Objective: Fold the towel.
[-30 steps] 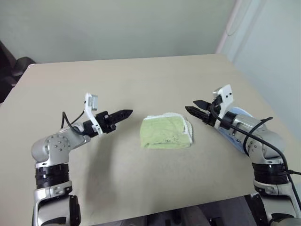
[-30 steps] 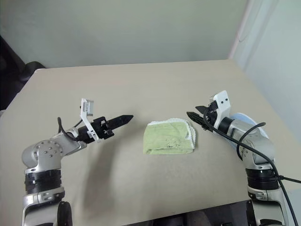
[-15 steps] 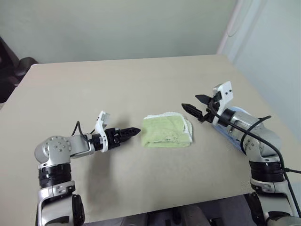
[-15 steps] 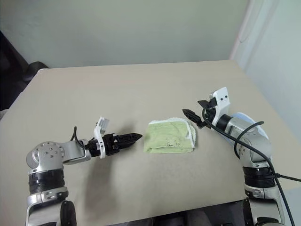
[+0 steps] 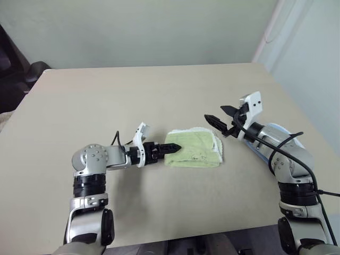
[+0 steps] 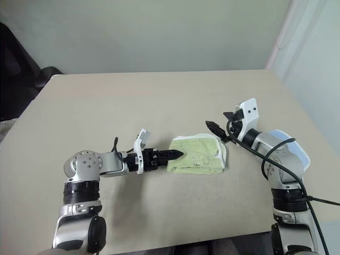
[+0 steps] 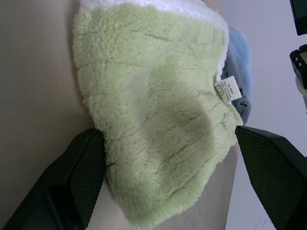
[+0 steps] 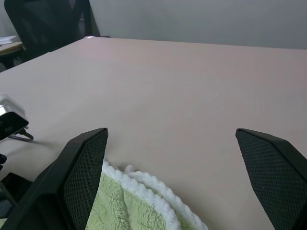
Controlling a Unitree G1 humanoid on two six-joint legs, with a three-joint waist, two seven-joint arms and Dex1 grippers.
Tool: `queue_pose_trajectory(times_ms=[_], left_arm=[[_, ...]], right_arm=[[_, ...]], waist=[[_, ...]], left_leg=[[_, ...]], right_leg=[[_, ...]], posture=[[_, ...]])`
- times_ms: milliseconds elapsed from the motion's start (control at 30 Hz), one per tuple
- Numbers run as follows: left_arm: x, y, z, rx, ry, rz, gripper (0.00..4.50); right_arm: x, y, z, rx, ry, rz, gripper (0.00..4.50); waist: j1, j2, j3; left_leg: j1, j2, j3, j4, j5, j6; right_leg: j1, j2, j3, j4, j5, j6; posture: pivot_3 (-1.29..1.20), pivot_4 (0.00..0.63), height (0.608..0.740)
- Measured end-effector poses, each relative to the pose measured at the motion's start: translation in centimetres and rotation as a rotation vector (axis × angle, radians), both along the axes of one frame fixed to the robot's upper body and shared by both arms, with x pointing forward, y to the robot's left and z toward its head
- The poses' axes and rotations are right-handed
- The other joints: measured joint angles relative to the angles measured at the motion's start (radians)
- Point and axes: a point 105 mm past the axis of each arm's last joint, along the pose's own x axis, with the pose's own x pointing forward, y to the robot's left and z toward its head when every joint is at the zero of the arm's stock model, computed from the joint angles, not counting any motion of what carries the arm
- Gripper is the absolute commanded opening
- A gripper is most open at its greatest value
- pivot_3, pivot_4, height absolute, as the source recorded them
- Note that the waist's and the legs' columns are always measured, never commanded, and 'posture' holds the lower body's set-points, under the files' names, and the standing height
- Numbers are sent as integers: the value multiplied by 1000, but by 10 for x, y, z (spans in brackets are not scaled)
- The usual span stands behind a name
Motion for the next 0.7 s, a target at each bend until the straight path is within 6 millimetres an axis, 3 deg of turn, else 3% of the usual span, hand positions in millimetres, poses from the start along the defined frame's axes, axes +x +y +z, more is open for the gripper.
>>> queue_pose_trajectory(times_ms=[200,267,433,633,700], left_arm=[[4,-12,-2,-25,6,-3,4482],[3,-17,-2,-42,13,-9,4116],[-3,-35,-7,-74,50,-55,2500],[-3,-37,-5,-102,52,-50,338],[-2,-35,-4,-109,50,-42,19]], right_arm=[[-1,0,0,-1,-4,-6,4500],[-1,0,0,-1,-6,-8,4500],[-1,0,0,1,-6,-8,4500],[-1,1,0,5,-6,-9,4500],[-1,2,0,4,-6,-7,4500]], waist=[[6,0,0],[7,0,0],[3,0,0],[-3,0,0],[-3,0,0]], left_leg=[[0,0,0,2,0,-1],[-1,0,0,2,-1,-1],[-1,1,0,1,-1,1],[0,2,0,-1,0,0],[0,2,0,0,0,0]], right_leg=[[3,-1,1,0,-2,3],[4,-1,1,0,-3,4],[3,0,1,-1,-3,5],[2,1,0,-1,-3,5],[2,0,0,0,-3,5]], posture=[[0,150,740],[0,150,740],[0,150,740],[0,150,740],[0,150,740]])
